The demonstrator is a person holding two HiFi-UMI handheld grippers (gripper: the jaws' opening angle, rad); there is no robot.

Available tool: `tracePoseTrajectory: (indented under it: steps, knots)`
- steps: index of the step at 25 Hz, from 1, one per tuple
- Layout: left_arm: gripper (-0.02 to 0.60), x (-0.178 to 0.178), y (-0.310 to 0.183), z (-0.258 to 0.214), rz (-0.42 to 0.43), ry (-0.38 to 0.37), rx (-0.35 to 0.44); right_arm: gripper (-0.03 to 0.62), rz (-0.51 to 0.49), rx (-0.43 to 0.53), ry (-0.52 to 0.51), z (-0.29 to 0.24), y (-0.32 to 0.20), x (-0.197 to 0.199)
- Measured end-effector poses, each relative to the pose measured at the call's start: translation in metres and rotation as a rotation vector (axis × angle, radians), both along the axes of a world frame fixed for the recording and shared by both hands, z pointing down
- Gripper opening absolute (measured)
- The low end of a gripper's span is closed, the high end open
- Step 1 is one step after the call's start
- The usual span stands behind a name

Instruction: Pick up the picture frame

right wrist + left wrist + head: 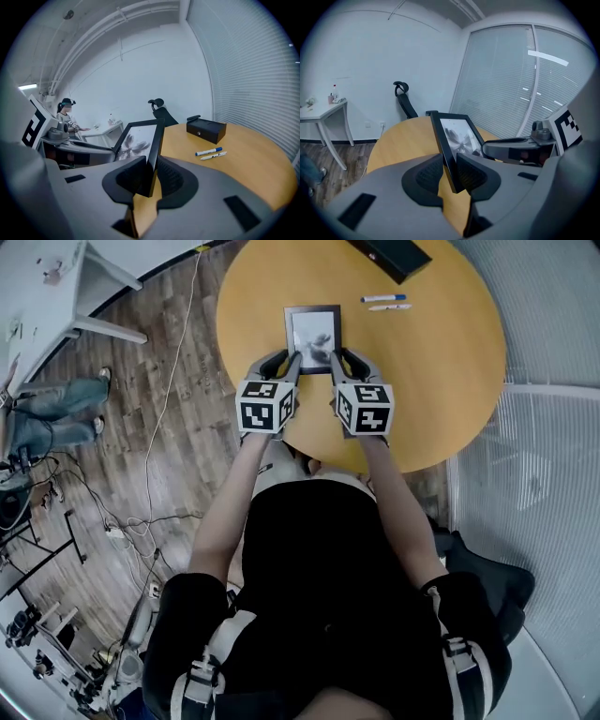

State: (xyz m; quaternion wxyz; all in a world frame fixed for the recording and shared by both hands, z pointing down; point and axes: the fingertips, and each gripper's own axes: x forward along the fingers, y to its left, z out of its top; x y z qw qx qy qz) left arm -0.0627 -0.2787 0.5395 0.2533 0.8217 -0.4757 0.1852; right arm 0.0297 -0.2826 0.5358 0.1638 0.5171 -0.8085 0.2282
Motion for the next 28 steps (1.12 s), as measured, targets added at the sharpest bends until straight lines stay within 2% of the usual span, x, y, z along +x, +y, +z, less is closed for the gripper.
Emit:
tracePoseTrajectory:
  steps: [17,28]
  knots:
    - [0.104,0.010,-0.023,-0.127,0.003,0.000,0.289,0.091,-0.018,0.269,-0.035,-0.125,-0.024,0.010]
    - [0.104,0.012,-0.017,-0.186,0.003,0.024,0.406,0.089,-0.025,0.376,-0.044,-0.183,-0.019,0.013]
